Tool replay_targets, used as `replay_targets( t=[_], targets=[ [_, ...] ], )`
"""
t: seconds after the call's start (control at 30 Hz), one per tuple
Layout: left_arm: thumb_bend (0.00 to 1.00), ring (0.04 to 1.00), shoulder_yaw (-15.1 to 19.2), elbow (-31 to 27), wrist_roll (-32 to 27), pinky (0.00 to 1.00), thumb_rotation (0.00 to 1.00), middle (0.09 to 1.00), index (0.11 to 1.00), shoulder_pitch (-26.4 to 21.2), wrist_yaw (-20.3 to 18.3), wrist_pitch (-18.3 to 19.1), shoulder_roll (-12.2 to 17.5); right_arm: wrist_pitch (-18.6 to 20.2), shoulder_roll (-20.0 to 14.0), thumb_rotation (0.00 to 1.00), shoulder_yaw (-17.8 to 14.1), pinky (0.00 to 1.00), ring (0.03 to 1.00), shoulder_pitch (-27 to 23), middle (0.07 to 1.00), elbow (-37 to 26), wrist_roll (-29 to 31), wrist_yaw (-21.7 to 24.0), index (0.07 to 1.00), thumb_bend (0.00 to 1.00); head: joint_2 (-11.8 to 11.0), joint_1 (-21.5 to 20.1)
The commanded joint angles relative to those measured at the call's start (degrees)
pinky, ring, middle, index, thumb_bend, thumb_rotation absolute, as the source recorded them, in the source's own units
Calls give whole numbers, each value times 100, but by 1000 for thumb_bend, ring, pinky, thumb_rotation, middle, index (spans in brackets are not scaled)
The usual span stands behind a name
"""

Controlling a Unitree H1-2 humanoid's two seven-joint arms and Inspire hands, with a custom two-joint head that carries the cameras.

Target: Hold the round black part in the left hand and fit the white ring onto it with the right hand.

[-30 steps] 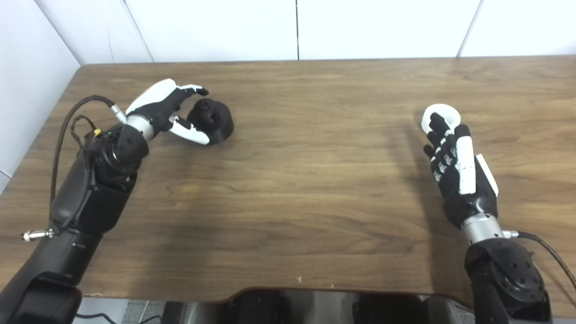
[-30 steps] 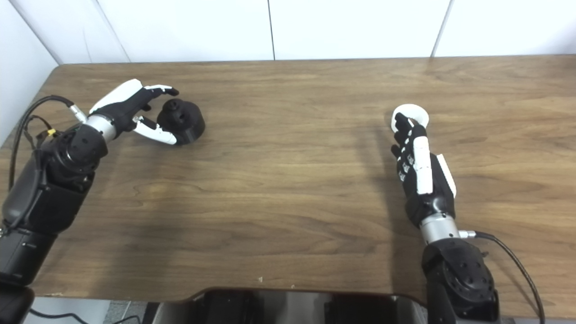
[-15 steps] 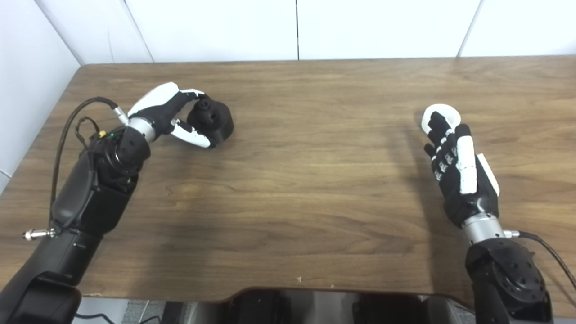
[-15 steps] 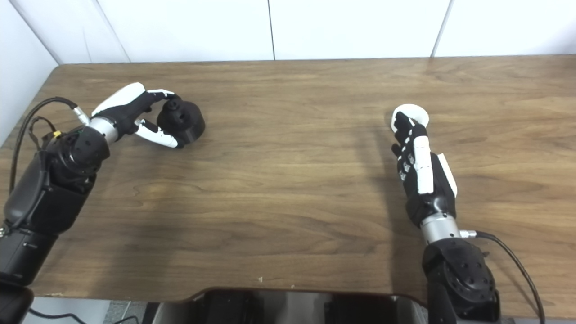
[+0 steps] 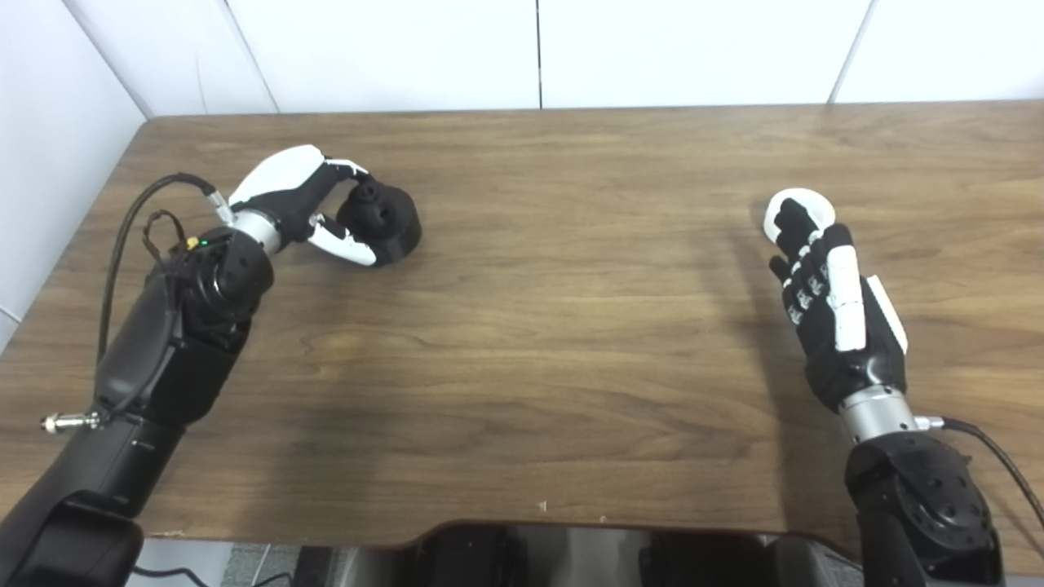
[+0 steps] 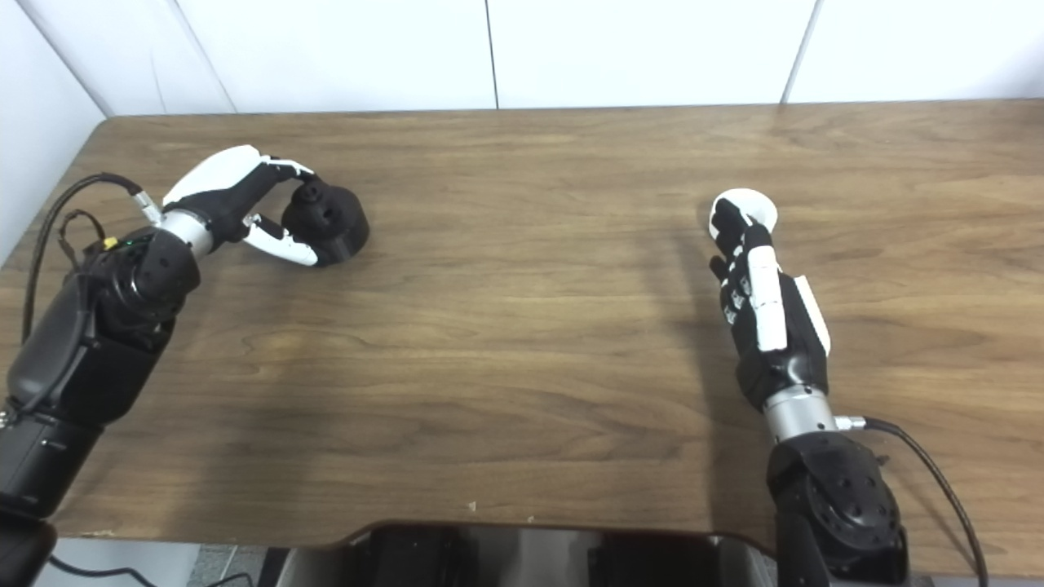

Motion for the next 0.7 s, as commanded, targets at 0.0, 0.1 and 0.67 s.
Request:
replay_targets(
  t=[0.0,0.1,0.67],
  targets=[
    [929,986,46,2,93,857,201,922,739,-180,99,-86,161,-243,-42,964,-2,1000,1000,12,959,-160,31,67,927,563,-4,11],
    [926,977,23,2,152,846,195,913,726,-168,162,-104,154,-265,-54,960,7,1000,1000,23,956,-150,-8,64,922,568,-12,10],
    [889,981,-14,-1,199,831,146,917,699,-64,295,-86,94,-377,-37,942,-52,1000,1000,49,956,-116,72,124,919,576,-227,-2]
  ],
)
